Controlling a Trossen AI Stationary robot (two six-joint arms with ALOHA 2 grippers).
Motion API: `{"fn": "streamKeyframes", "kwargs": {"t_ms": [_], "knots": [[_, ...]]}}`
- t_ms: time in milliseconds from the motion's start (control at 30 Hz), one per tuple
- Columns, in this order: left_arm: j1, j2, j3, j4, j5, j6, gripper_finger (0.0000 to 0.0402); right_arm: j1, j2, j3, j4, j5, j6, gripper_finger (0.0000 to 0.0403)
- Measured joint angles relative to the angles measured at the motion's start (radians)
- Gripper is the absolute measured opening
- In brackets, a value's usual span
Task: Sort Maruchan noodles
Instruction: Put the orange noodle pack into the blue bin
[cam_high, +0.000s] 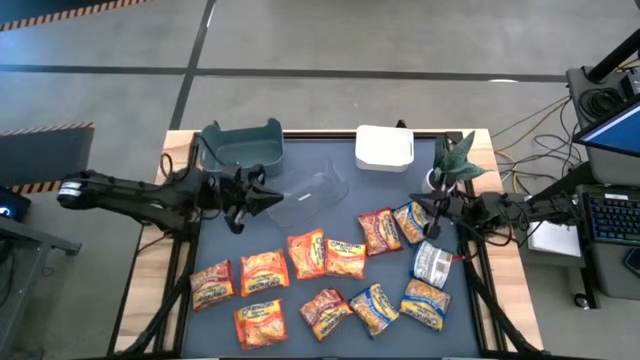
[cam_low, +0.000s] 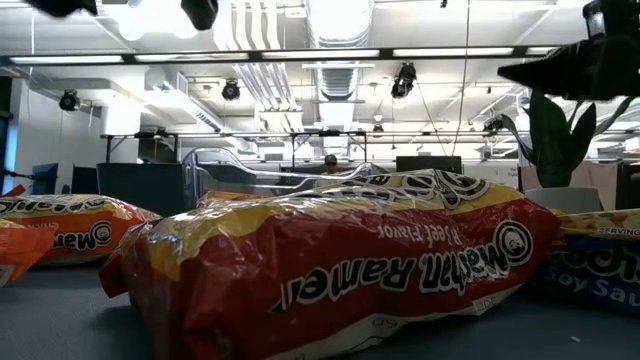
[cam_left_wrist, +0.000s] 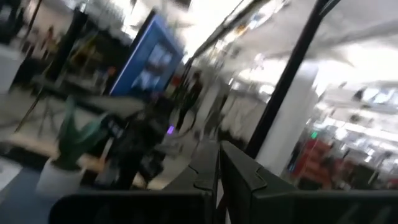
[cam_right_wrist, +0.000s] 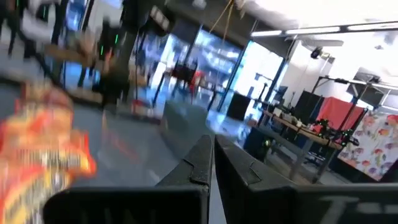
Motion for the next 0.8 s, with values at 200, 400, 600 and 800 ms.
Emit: {"fn": "streamKeyframes", "kwargs": {"t_ms": [200, 400, 600, 800], "knots": [[-0.012, 0.01, 0.232, -0.648, -0.057, -0.001, 0.0, -0.005, 0.016, 0.001, 0.243, 0.168, 0.228, 0.0009], [-0.077, 0.066, 0.352, -1.11, -0.099, -0.089, 0.0, -0.005, 0.04, 0.072, 0.307, 0.193, 0.225, 0.0009], [-0.185, 0.152, 0.361, -1.156, -0.033, -0.204, 0.0, -0.005, 0.096, 0.187, 0.255, 0.25, 0.246, 0.0009], [-0.298, 0.265, 0.361, -1.148, -0.03, -0.317, 0.0, -0.005, 0.158, 0.266, 0.249, 0.251, 0.184, 0.0009]]}}
